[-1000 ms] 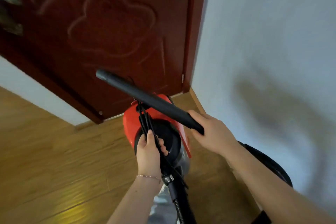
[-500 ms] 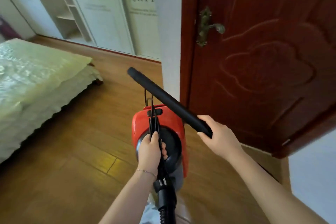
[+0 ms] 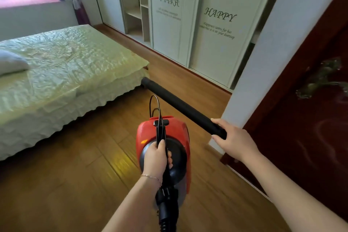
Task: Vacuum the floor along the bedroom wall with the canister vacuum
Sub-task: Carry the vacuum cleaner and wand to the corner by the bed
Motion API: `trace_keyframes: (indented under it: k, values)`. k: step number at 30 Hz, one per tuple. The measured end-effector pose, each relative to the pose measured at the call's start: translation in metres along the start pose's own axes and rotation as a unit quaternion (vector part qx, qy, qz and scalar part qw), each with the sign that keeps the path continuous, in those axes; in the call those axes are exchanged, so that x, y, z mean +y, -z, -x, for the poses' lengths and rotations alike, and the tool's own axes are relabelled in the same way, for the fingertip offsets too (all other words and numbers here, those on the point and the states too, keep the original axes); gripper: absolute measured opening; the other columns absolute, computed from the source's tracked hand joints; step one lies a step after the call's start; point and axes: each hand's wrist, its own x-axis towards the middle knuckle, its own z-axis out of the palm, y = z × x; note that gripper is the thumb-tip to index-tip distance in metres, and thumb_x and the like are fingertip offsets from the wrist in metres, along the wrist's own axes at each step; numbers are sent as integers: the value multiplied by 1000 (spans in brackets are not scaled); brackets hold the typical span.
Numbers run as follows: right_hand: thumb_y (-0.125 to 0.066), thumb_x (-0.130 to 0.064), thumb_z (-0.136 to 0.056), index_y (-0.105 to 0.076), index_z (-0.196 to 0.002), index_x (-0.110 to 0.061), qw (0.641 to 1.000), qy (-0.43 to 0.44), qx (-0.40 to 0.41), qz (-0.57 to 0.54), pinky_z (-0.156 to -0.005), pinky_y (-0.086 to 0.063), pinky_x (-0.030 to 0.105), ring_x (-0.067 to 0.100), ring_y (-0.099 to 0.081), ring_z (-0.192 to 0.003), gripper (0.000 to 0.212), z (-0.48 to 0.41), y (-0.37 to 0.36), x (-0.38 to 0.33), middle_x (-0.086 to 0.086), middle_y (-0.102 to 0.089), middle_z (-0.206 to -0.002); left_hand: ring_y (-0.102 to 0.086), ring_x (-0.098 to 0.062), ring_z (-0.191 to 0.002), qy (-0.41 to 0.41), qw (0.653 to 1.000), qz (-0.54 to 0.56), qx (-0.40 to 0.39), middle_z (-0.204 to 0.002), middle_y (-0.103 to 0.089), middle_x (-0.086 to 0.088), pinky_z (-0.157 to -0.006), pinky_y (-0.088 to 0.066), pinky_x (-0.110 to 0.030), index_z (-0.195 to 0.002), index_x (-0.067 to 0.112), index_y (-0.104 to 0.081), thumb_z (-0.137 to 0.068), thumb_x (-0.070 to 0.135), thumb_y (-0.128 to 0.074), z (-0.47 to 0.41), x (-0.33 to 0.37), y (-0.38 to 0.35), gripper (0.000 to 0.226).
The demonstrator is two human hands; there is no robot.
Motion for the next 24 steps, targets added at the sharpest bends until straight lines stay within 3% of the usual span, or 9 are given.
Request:
trace_keyframes:
  k: [3,5,11,19,24]
  values:
    - [-57,-35,-89,-42,-134,-42,1000,9,-6,-8,-71,-54,30,14,-61,-84,48,-35,-9,-18,-5,-64,-108,-40,-13,-43,-10,1000,-10,-4,-58,-46,-3,-41,-38,-25,-86,9,-52,-99,22,-38,-25,24,12,23]
    - [-58,-35,-88,-42,-134,-42,1000,13,-8,-18,-73,-55,32,14,-62,-84,48,-56,-14,-29,-5,-65,-105,-41,-12,-43,-18,1000,-19,-8,-58,-46,-2,-41,-38,-24,-87,11,-53,-99,23,-38,-41,38,17,22]
    - [-59,-35,-88,-43,-133,-42,998,2,-9,-61,-67,-56,30,9,-62,-76,48,-121,-25,-41,-10,-65,-103,-39,-11,-39,-37,998,-52,-12,-55,-46,-2,-38,-37,-23,-79,11,-50,-99,20,-39,-93,63,22,24]
    - [-62,-35,-88,-46,-133,-36,994,-4,-19,-111,-75,-58,32,14,-66,-94,48,-242,-51,-32,-9,-66,-114,-39,-11,-40,-7,997,-80,6,-55,-46,-1,-38,-36,-23,-82,10,-52,-99,20,-40,-210,101,3,23]
    - [-62,-37,-87,-49,-124,-31,993,-12,-30,-116,-66,-58,32,12,-67,-81,40,-338,-52,-23,-8,-68,-104,-40,-10,-40,5,994,-107,26,-55,-46,-1,-38,-37,-22,-84,11,-53,-99,21,-40,-296,153,-23,21]
